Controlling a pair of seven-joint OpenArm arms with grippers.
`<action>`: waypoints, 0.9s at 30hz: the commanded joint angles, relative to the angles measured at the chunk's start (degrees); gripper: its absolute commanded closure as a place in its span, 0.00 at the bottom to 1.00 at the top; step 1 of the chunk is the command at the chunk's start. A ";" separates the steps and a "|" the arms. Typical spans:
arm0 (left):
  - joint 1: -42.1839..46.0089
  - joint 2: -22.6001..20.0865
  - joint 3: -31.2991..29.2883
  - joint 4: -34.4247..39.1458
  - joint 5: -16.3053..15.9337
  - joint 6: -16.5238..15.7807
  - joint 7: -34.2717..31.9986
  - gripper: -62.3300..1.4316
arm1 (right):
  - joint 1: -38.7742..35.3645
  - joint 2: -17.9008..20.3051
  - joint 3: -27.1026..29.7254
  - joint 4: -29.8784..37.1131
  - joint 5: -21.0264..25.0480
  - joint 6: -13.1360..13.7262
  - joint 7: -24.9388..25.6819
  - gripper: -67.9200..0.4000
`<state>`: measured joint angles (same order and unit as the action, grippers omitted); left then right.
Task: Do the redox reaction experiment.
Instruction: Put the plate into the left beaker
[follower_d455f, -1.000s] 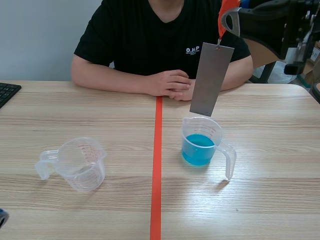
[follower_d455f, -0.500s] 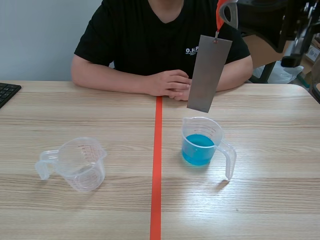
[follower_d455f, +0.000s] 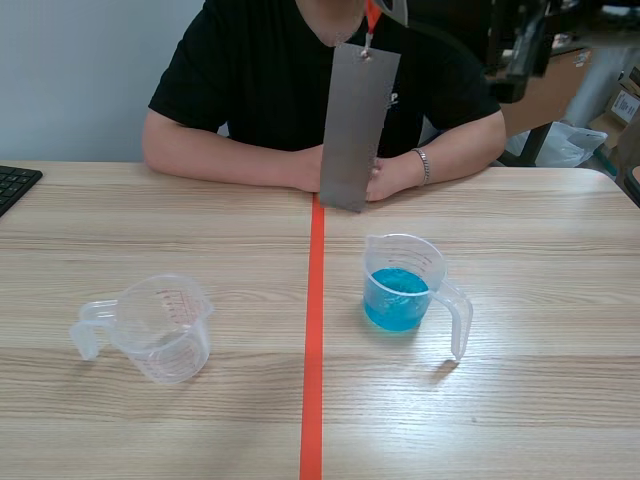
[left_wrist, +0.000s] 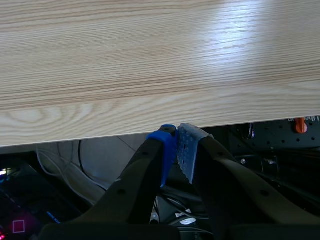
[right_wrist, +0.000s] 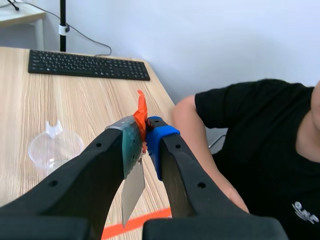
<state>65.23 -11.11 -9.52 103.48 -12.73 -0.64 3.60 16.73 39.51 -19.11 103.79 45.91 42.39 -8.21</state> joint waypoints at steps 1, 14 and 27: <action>0.44 -0.04 0.17 0.39 -0.37 -0.11 -0.72 0.90 | 2.38 -1.22 -0.66 0.63 0.61 0.33 -0.24 0.97; 0.44 -0.04 0.17 0.39 -0.37 -0.09 -0.74 0.90 | 10.49 -12.70 -12.98 0.46 -3.76 0.33 -5.38 0.97; 0.31 -0.04 0.17 0.39 -0.37 0.11 -0.76 0.64 | 12.63 -23.12 -22.29 -3.89 -8.61 0.28 -7.61 0.97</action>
<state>65.21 -11.14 -9.52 103.48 -12.73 -0.62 3.44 27.92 16.64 -41.69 99.88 37.04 42.39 -16.84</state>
